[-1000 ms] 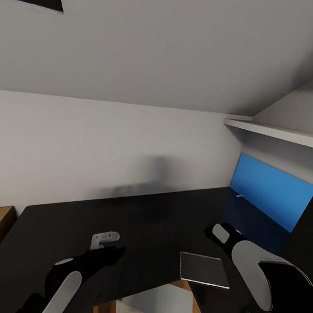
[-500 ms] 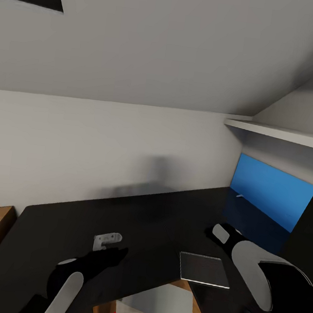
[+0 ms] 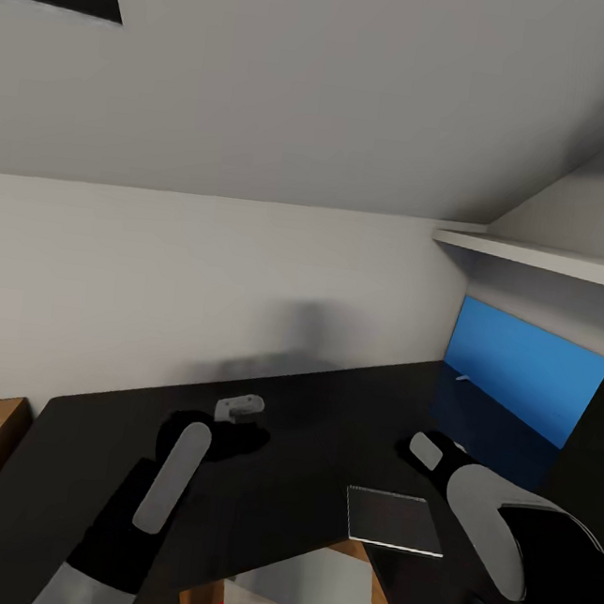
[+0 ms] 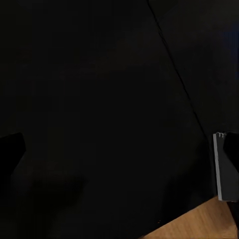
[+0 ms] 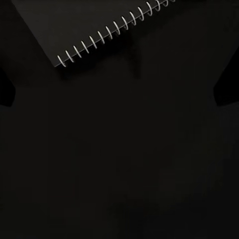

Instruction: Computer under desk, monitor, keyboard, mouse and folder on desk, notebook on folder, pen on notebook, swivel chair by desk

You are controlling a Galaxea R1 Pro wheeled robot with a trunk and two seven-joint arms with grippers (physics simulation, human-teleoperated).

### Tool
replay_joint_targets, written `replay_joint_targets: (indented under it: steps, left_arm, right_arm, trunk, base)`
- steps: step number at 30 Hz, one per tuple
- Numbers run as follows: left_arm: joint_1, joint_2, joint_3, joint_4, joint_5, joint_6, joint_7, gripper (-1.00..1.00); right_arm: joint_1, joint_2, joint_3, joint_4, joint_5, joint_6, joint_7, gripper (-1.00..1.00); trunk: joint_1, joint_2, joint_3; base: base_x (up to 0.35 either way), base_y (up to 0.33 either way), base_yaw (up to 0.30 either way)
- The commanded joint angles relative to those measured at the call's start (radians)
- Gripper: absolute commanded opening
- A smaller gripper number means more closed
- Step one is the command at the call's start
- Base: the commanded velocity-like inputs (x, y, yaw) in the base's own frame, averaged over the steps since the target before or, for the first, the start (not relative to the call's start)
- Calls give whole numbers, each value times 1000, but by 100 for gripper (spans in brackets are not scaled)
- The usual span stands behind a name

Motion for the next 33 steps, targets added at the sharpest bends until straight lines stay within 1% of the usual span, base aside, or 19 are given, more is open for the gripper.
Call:
replay_joint_targets:
  steps: [1, 2, 3, 4, 5, 6, 8, 9, 10, 11, 12, 14, 15, 18, 19, 22, 33]
  left_arm:
    - [-24, 0, 0, 22, 37, 3, 36, 100]
    - [-47, 0, 0, 46, 64, 3, 60, 100]
    - [-98, 0, 1, 100, 125, 4, 109, 100]
    - [-213, 0, 0, 229, 265, 5, 180, 100]
    - [-240, 0, -2, 257, 297, 5, 191, 100]
    - [-286, 0, -7, 299, 345, 5, 206, 100]
    - [-317, 0, -16, 323, 376, 4, 215, 100]
    - [-337, 0, -26, 329, 395, 3, 222, 100]
    - [-345, 0, -31, 324, 400, 2, 224, 100]
    - [-361, 0, -49, 266, 412, -4, 234, 100]
    - [-366, 0, -56, 238, 412, -6, 236, 100]
    - [-368, 0, -62, 220, 412, -9, 237, 100]
    - [-371, 0, -72, 204, 411, -15, 238, 100]
    - [-372, 4, -78, 195, 411, -30, 239, 100]
    - [-373, 6, -81, 192, 411, -44, 240, 100]
    - [-373, 7, -84, 190, 412, -54, 240, 100]
    - [-373, 6, -87, 188, 412, -60, 240, 100]
  right_arm:
    - [-1, 0, 8, -1, -4, 7, -3, 100]
    - [-1, 0, 8, -1, -4, 7, -3, 100]
    - [-1, -1, 8, -2, -4, 7, -3, 100]
    - [-1, -2, 8, -1, -4, 7, -4, 100]
    - [-1, -2, 8, -1, -4, 8, -4, 100]
    - [-1, -2, 8, -1, -4, 8, -4, 100]
    - [-1, -2, 8, -1, -4, 8, -5, 100]
    - [-1, -2, 8, -1, -5, 8, -5, 100]
    - [-1, -3, 8, -1, -5, 9, -5, 100]
    - [-1, -3, 8, -1, -5, 9, -5, 100]
    - [-1, -4, 8, -1, -5, 9, -5, 100]
    - [-1, -4, 8, -1, -5, 9, -5, 100]
    - [-1, -4, 7, -1, -5, 9, -5, 100]
    - [-1, -4, 7, -1, -6, 8, -5, 100]
    - [-1, -5, 7, -1, -6, 8, -5, 100]
    - [-1, -5, 6, -1, -6, 8, -5, 100]
    - [-1, -6, 6, -1, -6, 7, -5, 100]
  trunk:
    - [0, -1, -1]
    - [0, -1, -1]
    - [0, -1, -1]
    - [0, -1, -1]
    - [0, -1, -1]
    - [0, -1, -1]
    - [0, -1, -1]
    - [0, -1, -1]
    - [0, -1, -1]
    - [0, -1, -1]
    - [0, -1, -1]
    - [0, -1, -1]
    - [0, -1, -1]
    - [0, -1, -1]
    - [4, -8, -4]
    - [15, -29, -14]
    - [58, -106, -48]
  base:
    - [0, 0, 0]
    - [0, 0, 0]
    - [0, 0, 0]
    - [0, 0, 0]
    - [0, 0, 0]
    - [0, 0, 0]
    - [0, 0, 0]
    - [0, 0, 0]
    - [0, 0, 0]
    - [0, 0, 0]
    - [0, 0, 0]
    - [0, 0, 0]
    - [0, 0, 0]
    - [0, 0, 0]
    - [0, 0, 0]
    - [0, 0, 0]
    - [0, 0, 0]
